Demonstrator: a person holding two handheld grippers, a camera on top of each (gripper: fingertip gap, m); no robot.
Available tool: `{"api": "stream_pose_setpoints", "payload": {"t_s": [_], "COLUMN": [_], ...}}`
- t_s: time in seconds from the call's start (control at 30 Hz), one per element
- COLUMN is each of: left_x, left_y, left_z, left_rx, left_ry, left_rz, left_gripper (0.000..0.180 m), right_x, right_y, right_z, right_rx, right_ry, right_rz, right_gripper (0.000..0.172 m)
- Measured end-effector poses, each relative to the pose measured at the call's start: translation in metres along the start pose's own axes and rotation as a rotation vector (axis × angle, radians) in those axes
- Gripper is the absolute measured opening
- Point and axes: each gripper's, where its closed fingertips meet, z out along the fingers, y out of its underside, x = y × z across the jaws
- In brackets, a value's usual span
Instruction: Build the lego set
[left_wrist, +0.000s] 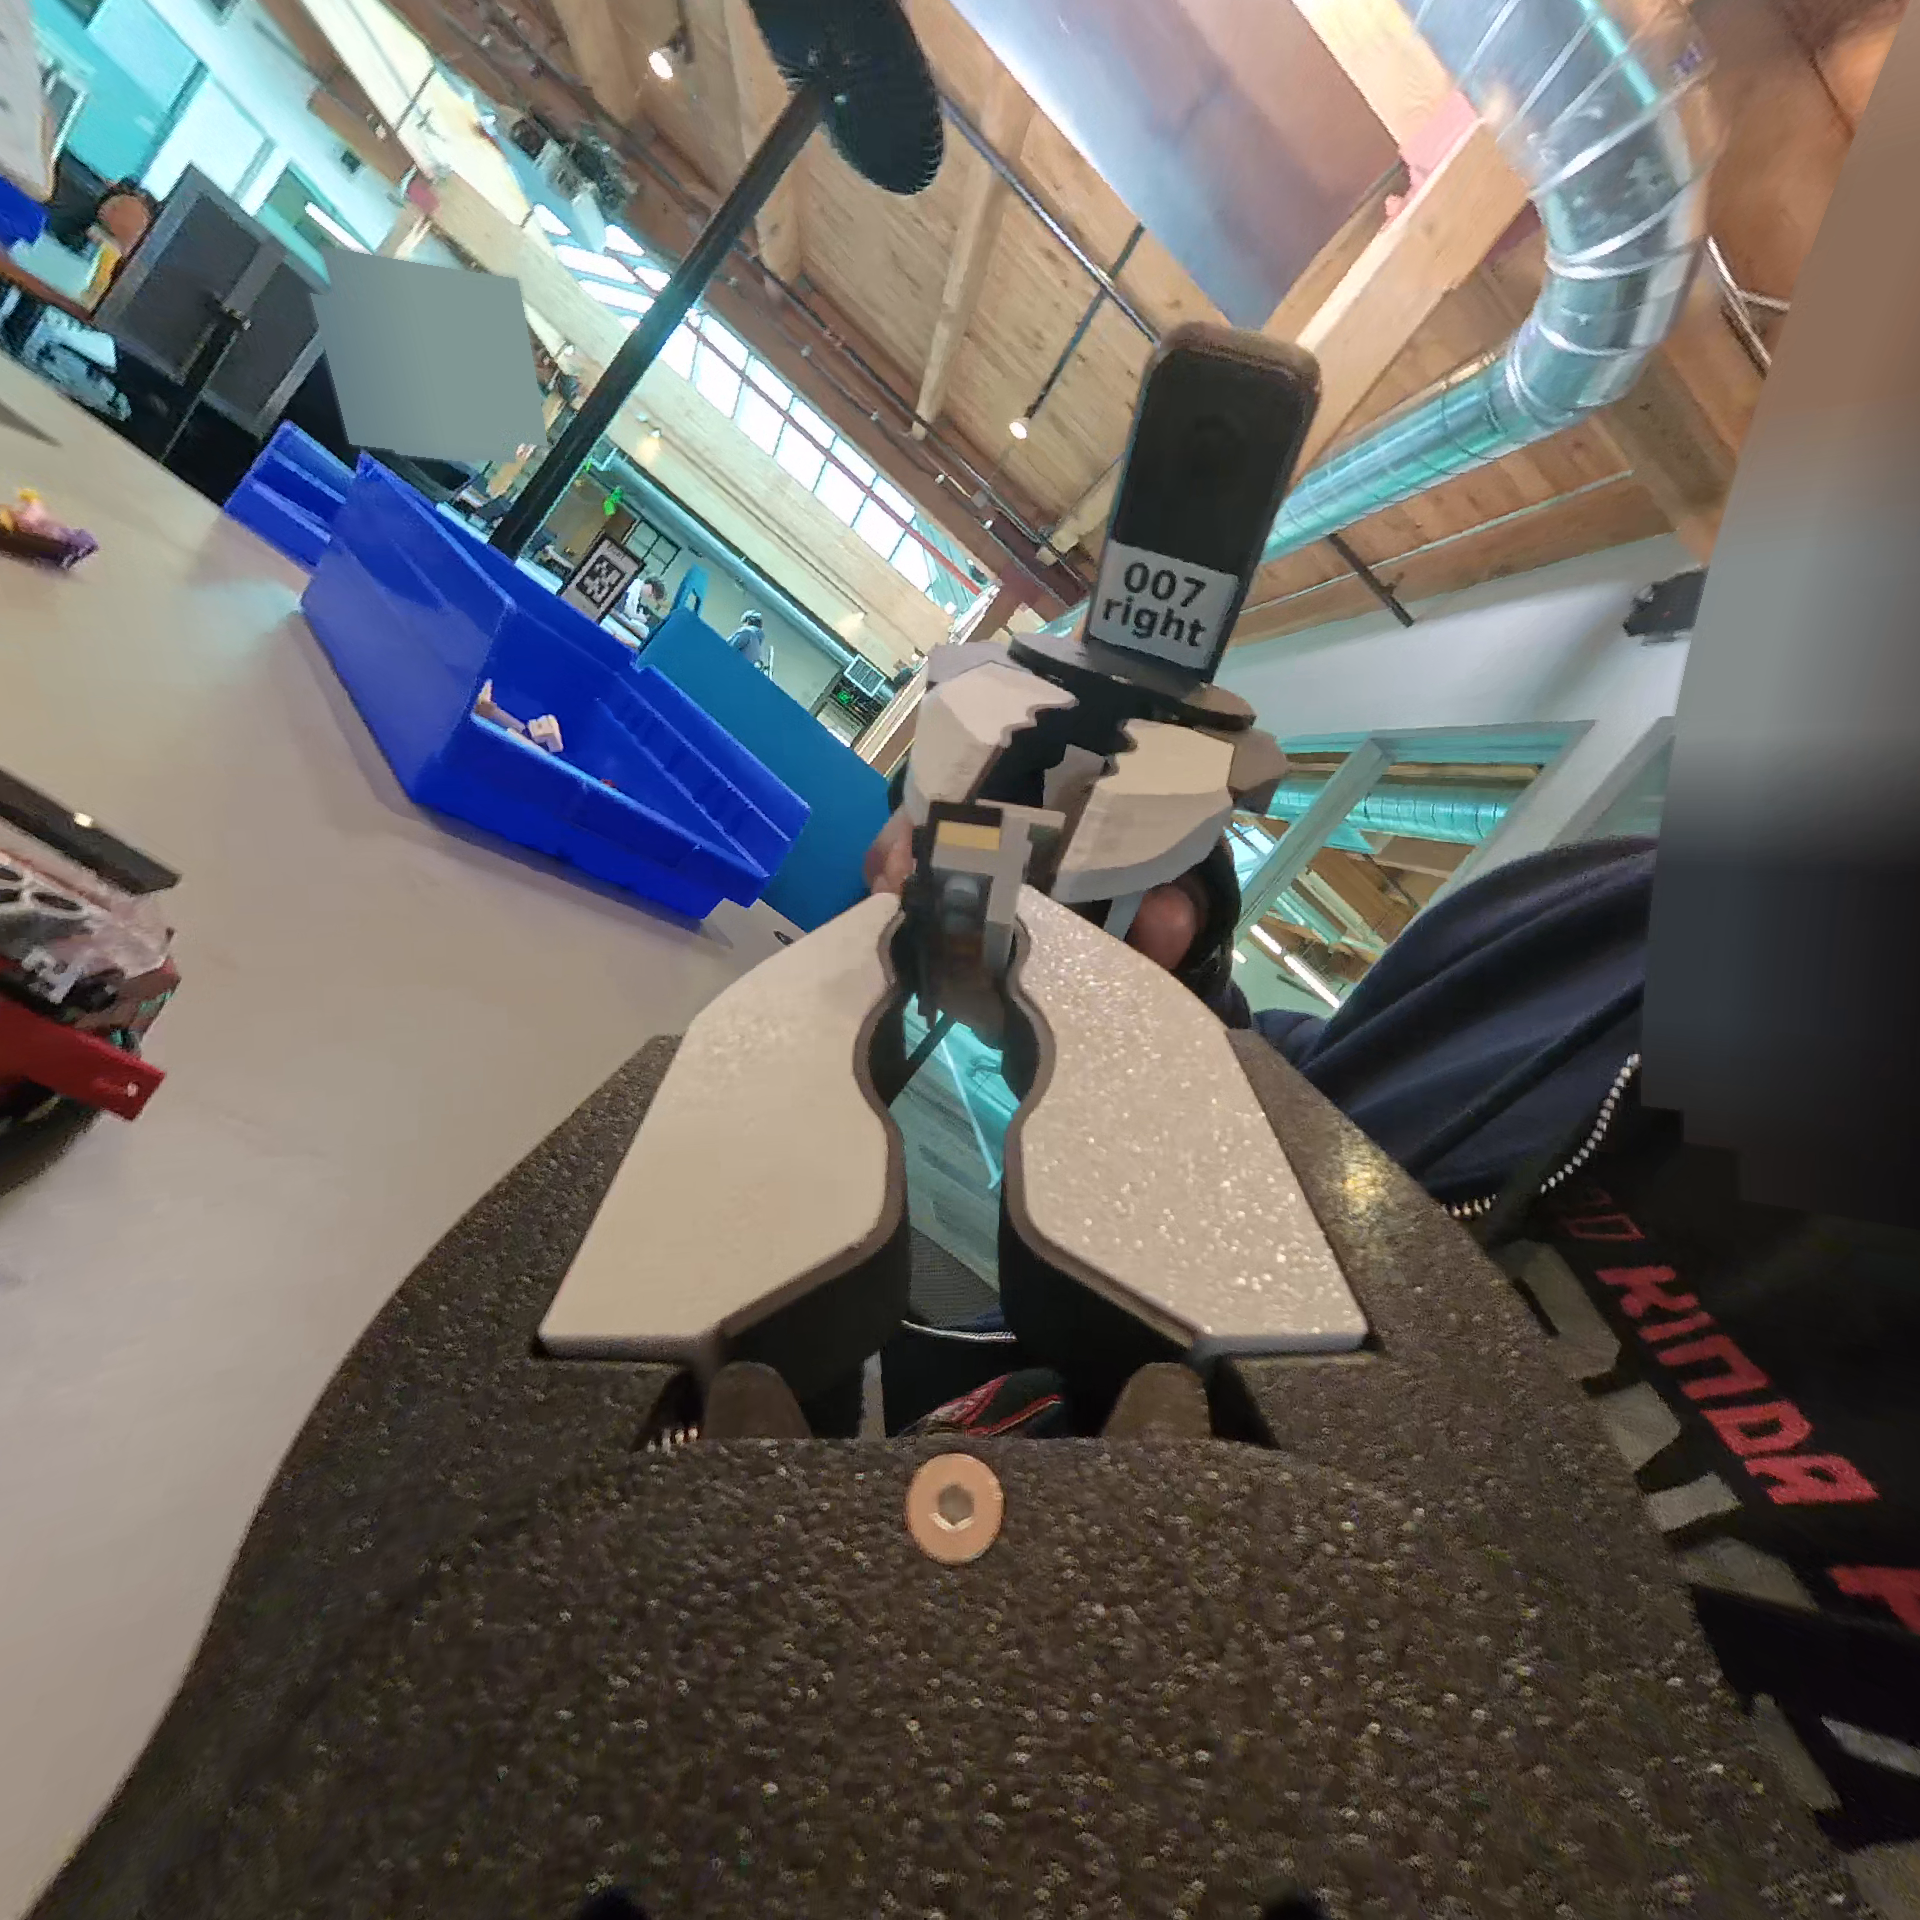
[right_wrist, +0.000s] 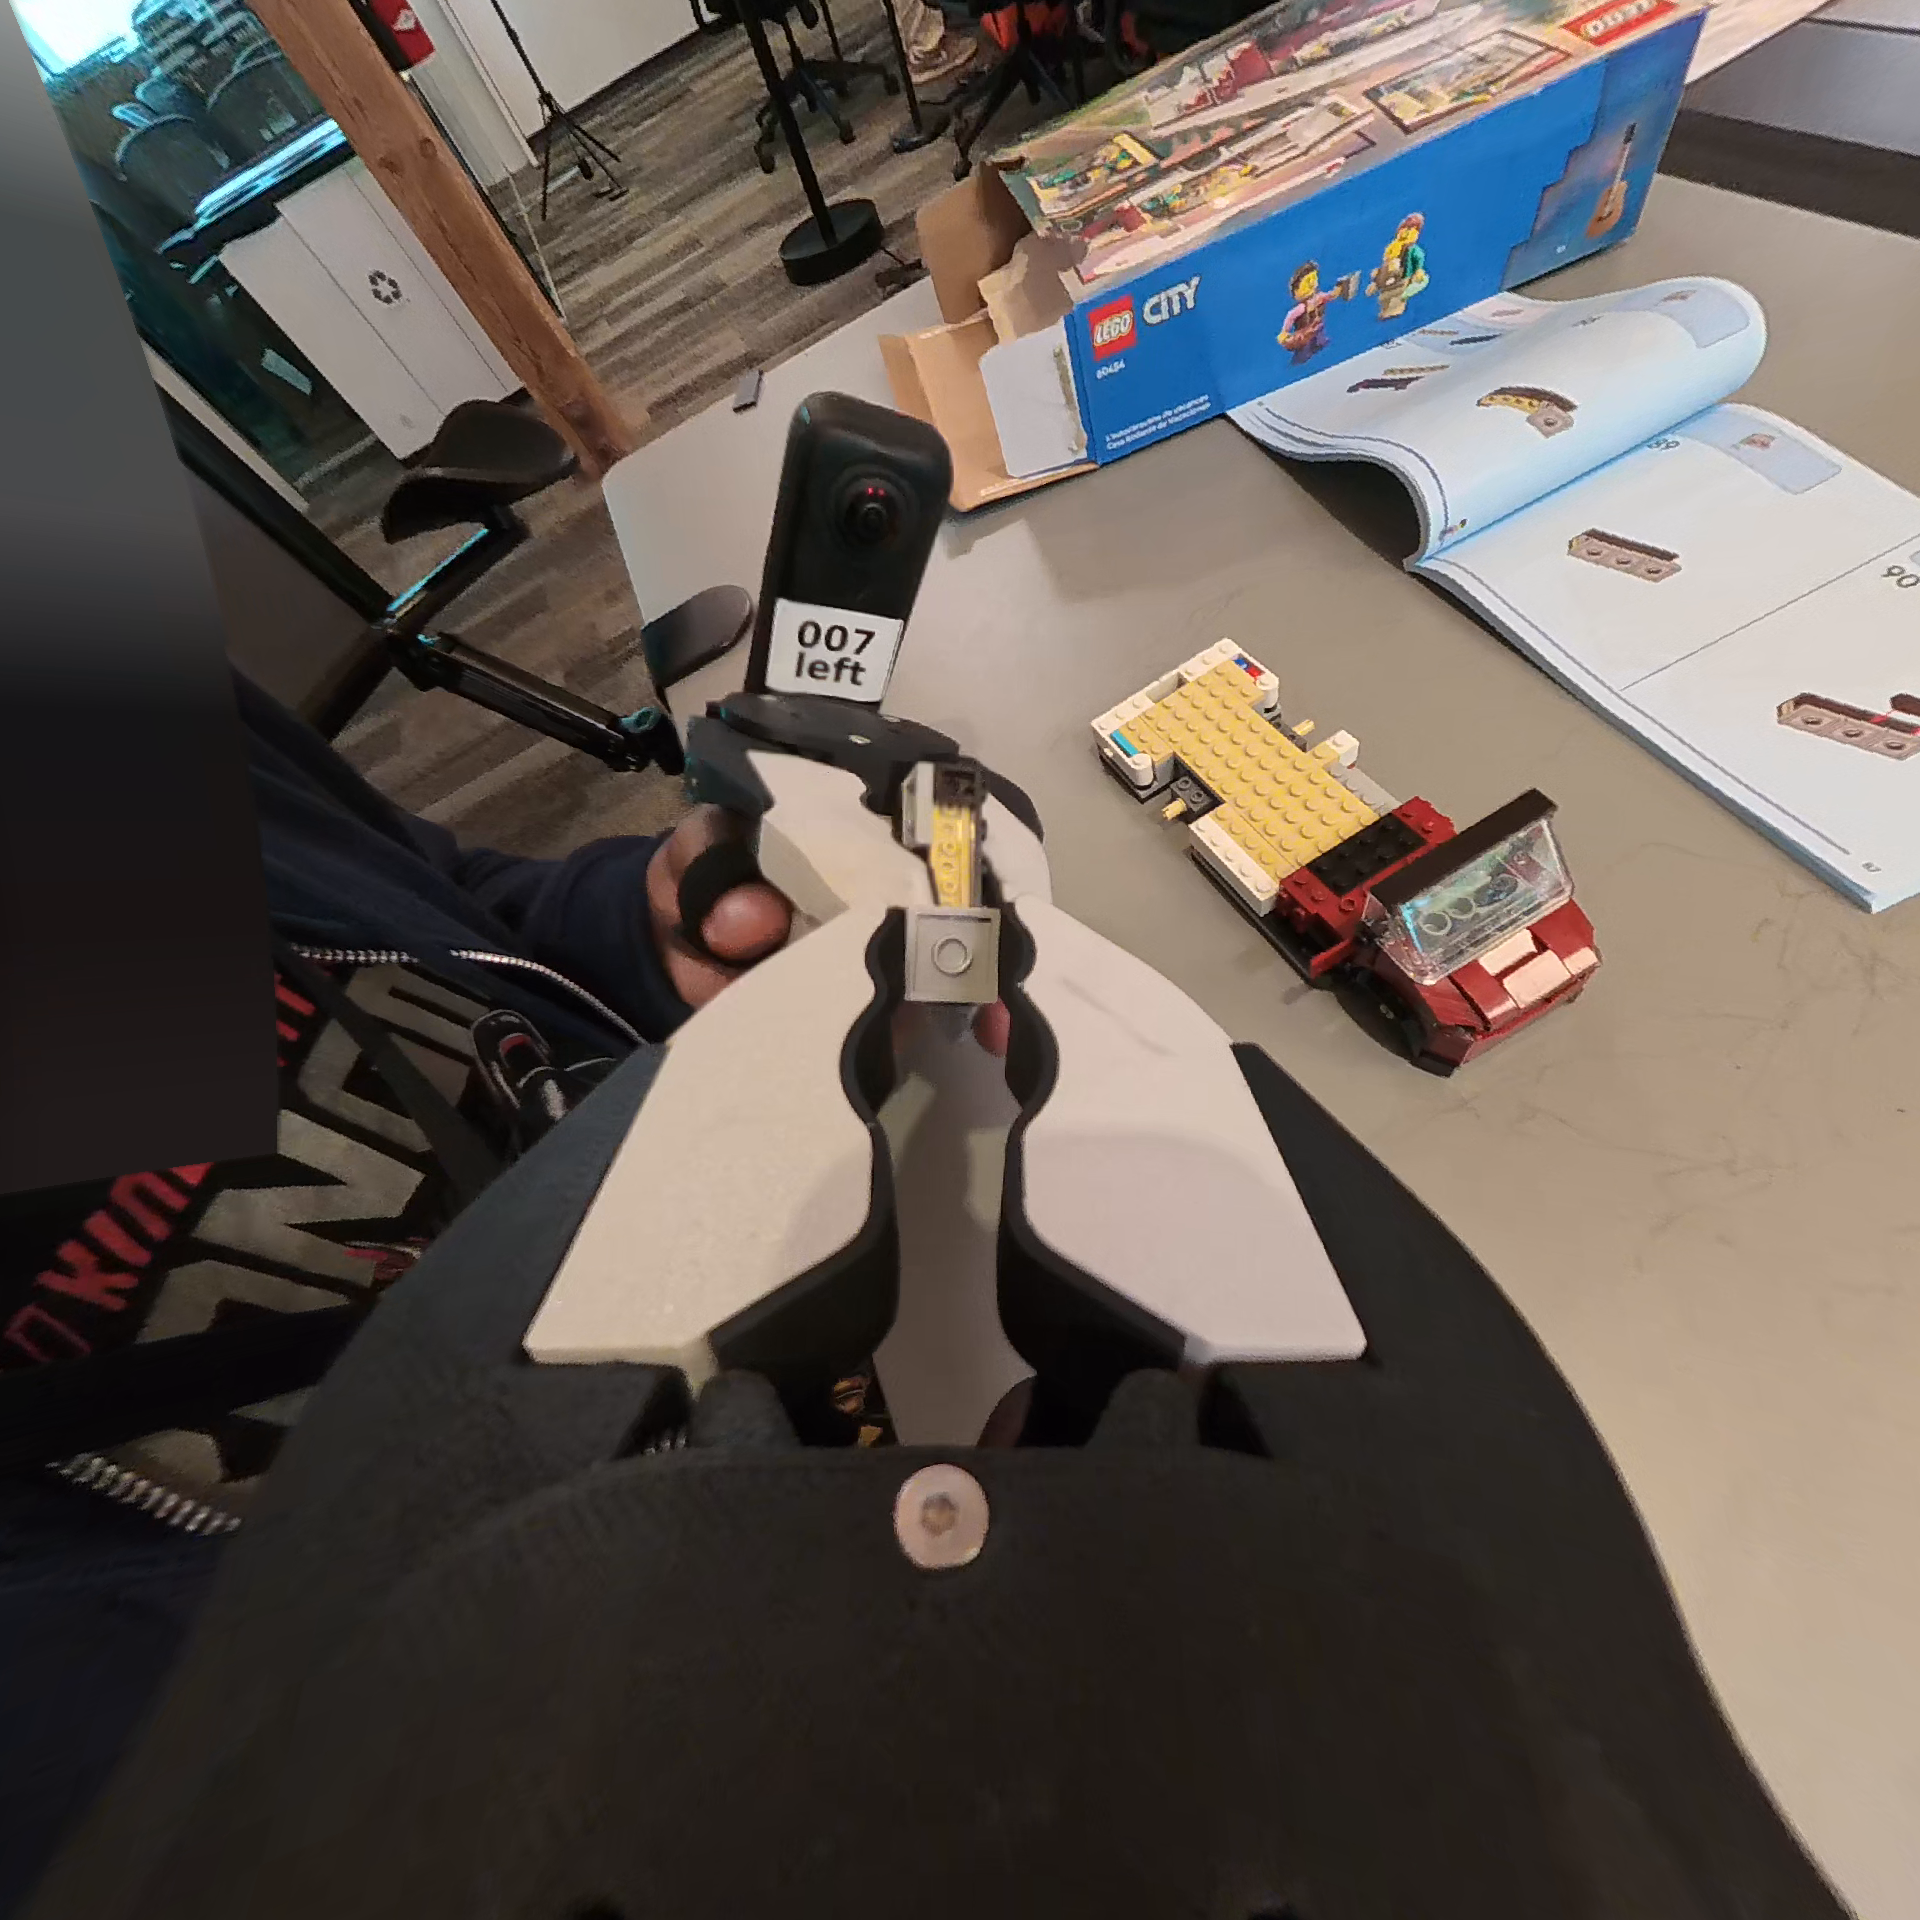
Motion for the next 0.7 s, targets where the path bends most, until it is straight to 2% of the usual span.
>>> {"api": "stream_pose_setpoints", "payload": {"t_s": [0.17, 0.37, 0.7], "left_x": [-0.023, -0.047, -0.054], "left_y": [-0.007, -0.006, -0.006], "left_z": [-0.005, -0.010, -0.014], "left_rx": [0.090, 0.190, 0.219], "left_ry": [-0.083, -0.169, -0.185], "left_rz": [-0.220, -0.436, -0.491], "left_gripper": [0.013, 0.012, 0.013], "right_x": [0.011, 0.022, 0.037], "right_y": [0.005, 0.014, 0.024], "right_z": [0.005, 0.023, 0.032], "right_rx": [0.020, 0.006, -0.004], "right_ry": [0.065, 0.216, 0.328], "right_rz": [-0.033, -0.188, -0.218], "right_gripper": [0.017, 0.017, 0.017]}}
